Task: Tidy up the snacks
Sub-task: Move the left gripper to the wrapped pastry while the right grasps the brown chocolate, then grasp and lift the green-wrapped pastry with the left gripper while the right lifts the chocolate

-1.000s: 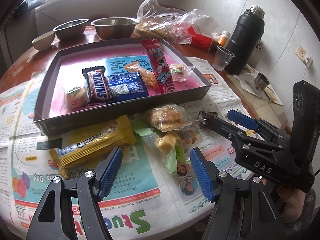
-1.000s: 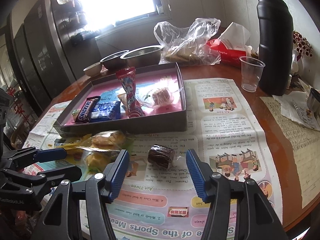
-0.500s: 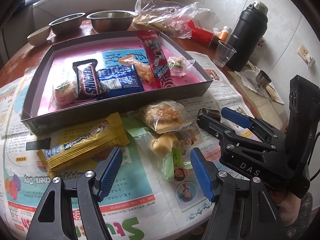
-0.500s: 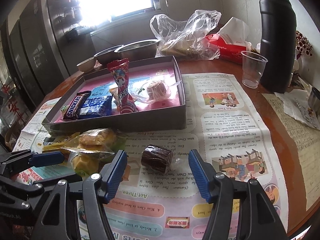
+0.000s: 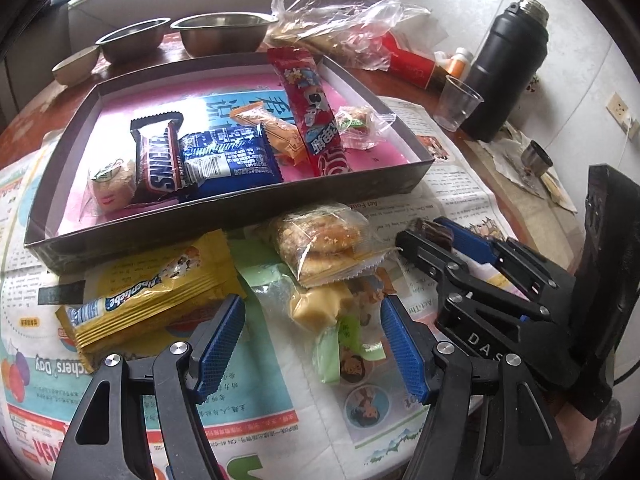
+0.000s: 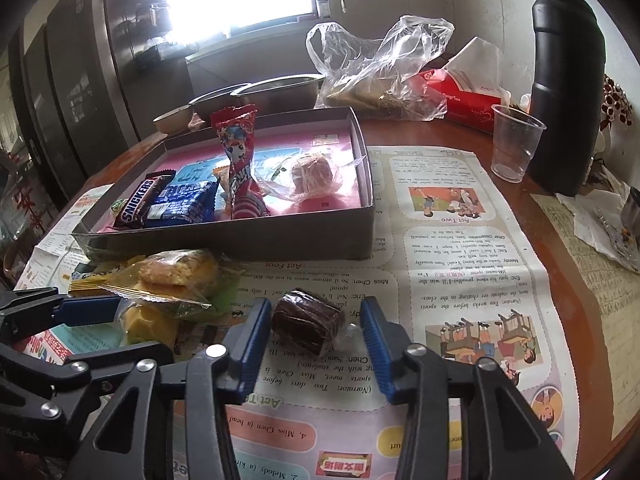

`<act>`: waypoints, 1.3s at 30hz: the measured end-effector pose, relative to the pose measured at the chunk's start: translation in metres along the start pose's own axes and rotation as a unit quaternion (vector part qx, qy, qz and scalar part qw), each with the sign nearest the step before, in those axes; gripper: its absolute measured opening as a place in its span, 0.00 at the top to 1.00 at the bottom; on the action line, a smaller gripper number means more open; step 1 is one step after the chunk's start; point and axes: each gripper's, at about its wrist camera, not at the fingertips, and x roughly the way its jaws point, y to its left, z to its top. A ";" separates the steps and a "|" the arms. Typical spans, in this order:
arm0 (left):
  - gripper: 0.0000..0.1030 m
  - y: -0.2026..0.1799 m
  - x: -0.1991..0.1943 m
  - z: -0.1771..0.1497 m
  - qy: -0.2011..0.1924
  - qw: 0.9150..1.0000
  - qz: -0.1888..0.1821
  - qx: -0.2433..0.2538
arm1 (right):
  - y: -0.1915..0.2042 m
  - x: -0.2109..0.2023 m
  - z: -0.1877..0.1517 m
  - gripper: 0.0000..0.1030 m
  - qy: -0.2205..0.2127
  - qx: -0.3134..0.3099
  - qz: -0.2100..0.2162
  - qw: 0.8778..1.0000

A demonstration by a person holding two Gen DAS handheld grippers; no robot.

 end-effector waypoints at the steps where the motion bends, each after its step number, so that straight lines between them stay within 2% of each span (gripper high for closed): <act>1: 0.30 0.000 0.001 0.001 0.000 1.000 0.003 -0.003 | -0.001 0.000 0.000 0.62 0.000 0.000 0.002 1.000; 7: 0.30 0.003 0.006 0.001 -0.003 1.000 0.001 -0.015 | -0.005 -0.004 -0.002 0.64 0.000 0.003 0.013 1.000; 9: 0.36 0.002 0.006 0.002 -0.006 1.000 0.001 -0.015 | -0.005 -0.004 -0.003 0.64 0.001 0.002 0.015 1.000; 14: 0.60 -0.001 0.006 0.002 -0.009 1.000 0.000 -0.008 | -0.004 -0.006 -0.002 0.64 0.001 -0.001 0.021 1.000; 16: 0.64 -0.002 0.006 0.001 -0.009 1.000 -0.005 -0.005 | -0.003 -0.007 -0.002 0.64 0.000 -0.002 0.022 1.000; 29: 0.66 0.011 -0.012 -0.012 -0.007 1.000 -0.021 -0.015 | -0.005 -0.023 0.002 0.64 -0.014 0.003 0.027 1.000; 39: 0.66 0.023 -0.042 -0.012 -0.040 0.999 -0.019 -0.025 | -0.003 -0.036 0.008 0.64 -0.031 0.002 0.030 0.999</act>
